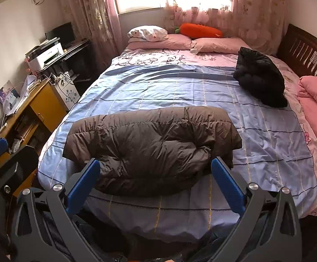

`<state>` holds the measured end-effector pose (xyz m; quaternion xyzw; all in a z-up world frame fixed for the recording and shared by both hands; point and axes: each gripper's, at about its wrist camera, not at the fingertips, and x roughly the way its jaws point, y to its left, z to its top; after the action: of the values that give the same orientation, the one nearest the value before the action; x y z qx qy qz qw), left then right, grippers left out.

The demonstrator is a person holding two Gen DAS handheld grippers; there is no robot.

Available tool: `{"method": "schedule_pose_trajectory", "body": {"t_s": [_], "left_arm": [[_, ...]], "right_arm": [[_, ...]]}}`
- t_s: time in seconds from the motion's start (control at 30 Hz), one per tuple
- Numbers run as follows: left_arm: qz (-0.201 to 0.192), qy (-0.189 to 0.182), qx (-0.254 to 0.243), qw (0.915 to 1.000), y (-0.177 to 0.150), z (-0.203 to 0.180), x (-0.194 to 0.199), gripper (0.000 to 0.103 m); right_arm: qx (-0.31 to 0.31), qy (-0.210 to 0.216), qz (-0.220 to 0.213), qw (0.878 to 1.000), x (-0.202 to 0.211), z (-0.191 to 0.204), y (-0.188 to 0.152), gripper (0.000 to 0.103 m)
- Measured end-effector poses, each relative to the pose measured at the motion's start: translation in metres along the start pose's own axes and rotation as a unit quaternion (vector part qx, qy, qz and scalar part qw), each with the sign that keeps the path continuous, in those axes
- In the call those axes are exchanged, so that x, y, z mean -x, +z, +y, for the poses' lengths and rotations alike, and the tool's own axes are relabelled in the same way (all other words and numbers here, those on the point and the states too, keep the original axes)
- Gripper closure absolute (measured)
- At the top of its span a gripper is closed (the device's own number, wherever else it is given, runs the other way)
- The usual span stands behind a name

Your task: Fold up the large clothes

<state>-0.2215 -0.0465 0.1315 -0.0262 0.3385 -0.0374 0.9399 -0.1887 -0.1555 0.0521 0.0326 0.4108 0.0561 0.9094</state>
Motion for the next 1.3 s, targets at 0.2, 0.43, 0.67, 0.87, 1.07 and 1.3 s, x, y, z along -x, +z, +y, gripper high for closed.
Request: {"method": "schedule_pose_trajectory", "body": {"t_s": [0.2,0.43,0.67,0.87,1.07,1.3], "left_arm": [[0.001,-0.001,-0.001,1.0000,-0.0008,0.0009,0.0006,0.002],[0.001,-0.001,-0.002,1.0000,-0.0011,0.0010,0.0014,0.002],[0.001,-0.001,-0.002,1.0000,-0.0007,0.0008,0.0010,0.002],[0.001,-0.001,-0.002,1.0000,-0.0006,0.0007,0.0011,0.002],[0.001,-0.001,-0.002,1.0000,-0.0004,0.0010,0.0011,0.002],[0.002,-0.003,-0.004,1.0000,-0.0014,0.0042,0.0026,0.002]], "right_arm": [[0.000,0.000,0.000,1.000,0.0001,0.0000,-0.0003,0.001],[0.000,0.000,-0.001,1.000,0.0010,0.0013,-0.0010,0.001],[0.001,0.000,-0.001,1.000,0.0011,0.0014,-0.0009,0.001],[0.002,0.000,-0.001,1.000,0.0015,0.0024,-0.0014,0.001],[0.001,-0.001,0.000,1.000,0.0017,0.0026,-0.0017,0.001],[0.002,-0.001,0.000,1.000,0.0016,0.0034,-0.0022,0.001]]}}
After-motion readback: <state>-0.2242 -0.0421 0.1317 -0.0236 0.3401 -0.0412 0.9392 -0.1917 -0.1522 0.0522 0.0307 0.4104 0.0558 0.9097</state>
